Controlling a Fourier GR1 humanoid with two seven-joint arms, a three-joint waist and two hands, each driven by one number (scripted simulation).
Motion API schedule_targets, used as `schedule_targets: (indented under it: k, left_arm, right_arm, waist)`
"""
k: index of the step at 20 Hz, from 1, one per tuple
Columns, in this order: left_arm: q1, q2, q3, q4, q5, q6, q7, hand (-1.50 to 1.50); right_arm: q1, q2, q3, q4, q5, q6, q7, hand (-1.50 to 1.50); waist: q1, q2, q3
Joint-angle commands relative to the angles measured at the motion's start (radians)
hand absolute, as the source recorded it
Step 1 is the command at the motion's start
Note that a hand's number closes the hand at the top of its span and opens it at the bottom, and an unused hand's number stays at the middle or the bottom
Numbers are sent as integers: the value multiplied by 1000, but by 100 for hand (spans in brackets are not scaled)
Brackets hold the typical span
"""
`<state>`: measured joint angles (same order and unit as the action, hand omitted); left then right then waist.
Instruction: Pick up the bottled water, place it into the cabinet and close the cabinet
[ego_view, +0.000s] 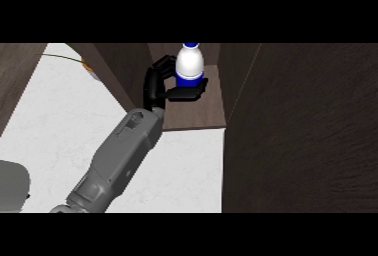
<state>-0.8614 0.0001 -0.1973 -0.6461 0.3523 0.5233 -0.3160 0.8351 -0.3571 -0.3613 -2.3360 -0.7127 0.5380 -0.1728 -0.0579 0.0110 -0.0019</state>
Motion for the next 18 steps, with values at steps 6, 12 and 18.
schedule_targets:
  k: [6,12,18]
  left_arm:
    - [-167,0,45,267,-5,25,-125,150]
    - [-251,9,58,394,-36,31,-119,-150]
    - [-313,30,89,467,-33,21,-107,-150]
  right_arm:
    - [0,1,-8,-79,-98,-19,29,-150]
    - [18,8,13,-97,-69,-3,26,-150]
    - [15,0,-1,-83,-93,8,19,-150]
  waist:
    - [-13,8,0]
    - [-23,11,0]
    - [-26,12,0]
